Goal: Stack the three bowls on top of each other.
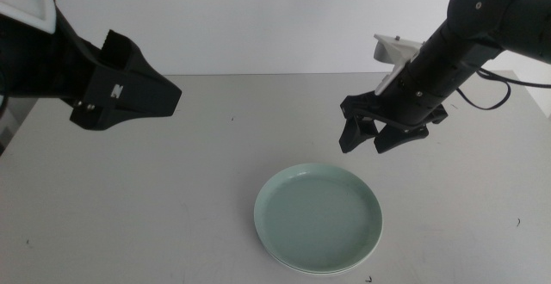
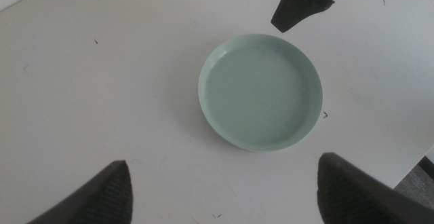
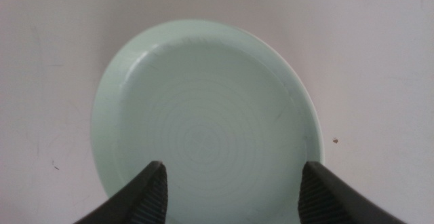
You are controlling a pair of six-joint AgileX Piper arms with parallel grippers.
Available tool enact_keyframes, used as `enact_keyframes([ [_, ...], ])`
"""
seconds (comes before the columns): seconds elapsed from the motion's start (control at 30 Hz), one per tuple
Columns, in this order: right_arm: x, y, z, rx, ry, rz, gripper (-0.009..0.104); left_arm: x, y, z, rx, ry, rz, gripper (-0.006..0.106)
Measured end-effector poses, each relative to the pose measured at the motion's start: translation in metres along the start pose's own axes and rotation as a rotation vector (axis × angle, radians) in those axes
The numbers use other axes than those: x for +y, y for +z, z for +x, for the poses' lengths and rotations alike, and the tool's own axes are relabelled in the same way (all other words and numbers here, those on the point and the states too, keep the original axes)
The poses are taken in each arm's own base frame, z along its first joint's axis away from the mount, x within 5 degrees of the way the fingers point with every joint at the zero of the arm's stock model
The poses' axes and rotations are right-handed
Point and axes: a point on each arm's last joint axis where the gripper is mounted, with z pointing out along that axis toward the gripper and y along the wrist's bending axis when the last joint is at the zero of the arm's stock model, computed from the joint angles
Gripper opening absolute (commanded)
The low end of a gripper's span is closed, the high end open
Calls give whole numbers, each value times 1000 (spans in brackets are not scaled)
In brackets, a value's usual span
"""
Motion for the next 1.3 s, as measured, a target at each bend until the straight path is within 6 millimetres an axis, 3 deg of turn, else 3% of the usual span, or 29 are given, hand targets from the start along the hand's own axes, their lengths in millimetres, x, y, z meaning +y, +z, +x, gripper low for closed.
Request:
enact_keyframes([
  [0.27, 9, -41, -18, -79, -95, 89, 50, 14, 2, -15, -149, -12, -140, 105],
  [0.5, 9, -104, -42, -246, -88, 108, 50, 51, 11, -31, -191, -84, -489, 105],
  [0.7, -17, -158, -46, -368, -83, 161, 45, 102, 7, -39, -147, -225, -679, 105],
  [0.83, -31, -185, -32, -415, -62, 199, 42, 139, -5, -19, -94, -365, -703, 105],
  [0.93, -32, -201, -14, -447, -66, 222, 42, 149, -14, -1, -114, -437, -678, 105],
  [1.13, -25, -213, 34, -581, -100, 257, 42, 116, -26, 26, -271, -349, -619, 105],
  [1.3, -25, -206, 87, -700, -116, 295, 42, 87, -35, 50, -413, -289, -623, 105],
])
